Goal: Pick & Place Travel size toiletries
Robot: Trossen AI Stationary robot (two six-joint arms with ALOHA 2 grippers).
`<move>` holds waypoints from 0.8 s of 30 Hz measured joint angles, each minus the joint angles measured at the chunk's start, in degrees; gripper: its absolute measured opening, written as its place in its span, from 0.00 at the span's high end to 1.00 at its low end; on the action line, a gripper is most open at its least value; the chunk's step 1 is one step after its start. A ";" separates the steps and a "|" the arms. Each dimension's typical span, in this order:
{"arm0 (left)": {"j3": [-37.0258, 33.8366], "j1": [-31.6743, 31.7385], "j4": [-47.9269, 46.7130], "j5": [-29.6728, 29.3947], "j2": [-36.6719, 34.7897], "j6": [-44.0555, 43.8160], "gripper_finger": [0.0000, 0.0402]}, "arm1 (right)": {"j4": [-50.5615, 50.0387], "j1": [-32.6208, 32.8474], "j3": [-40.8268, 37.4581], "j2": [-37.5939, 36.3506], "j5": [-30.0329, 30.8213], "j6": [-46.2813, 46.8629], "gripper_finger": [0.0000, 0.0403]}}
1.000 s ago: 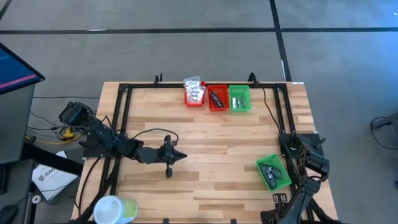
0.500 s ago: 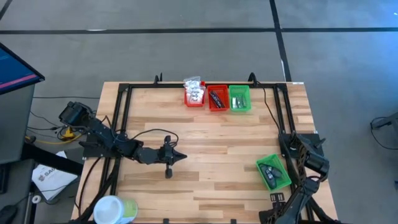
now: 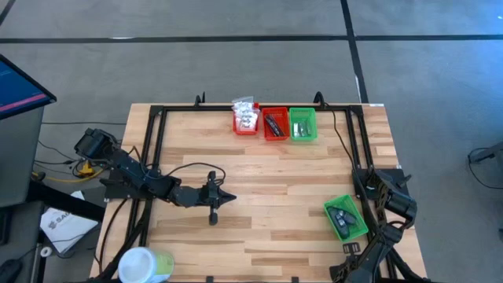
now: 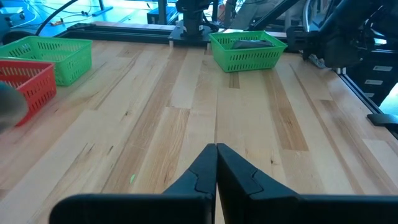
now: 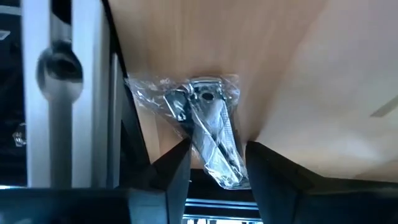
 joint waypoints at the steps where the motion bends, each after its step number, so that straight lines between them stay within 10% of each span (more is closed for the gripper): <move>1: 0.00 0.00 0.01 0.00 0.00 0.00 1.00 | 0.23 0.00 -0.31 -0.04 -0.41 -0.01 0.65; 13: 0.00 0.00 0.01 0.00 0.00 0.00 1.00 | -0.35 -0.36 -0.76 0.07 0.30 -1.49 0.88; 24: 0.00 0.00 0.01 0.00 0.00 0.00 1.00 | -3.49 -3.57 -0.92 0.09 2.29 -2.48 0.86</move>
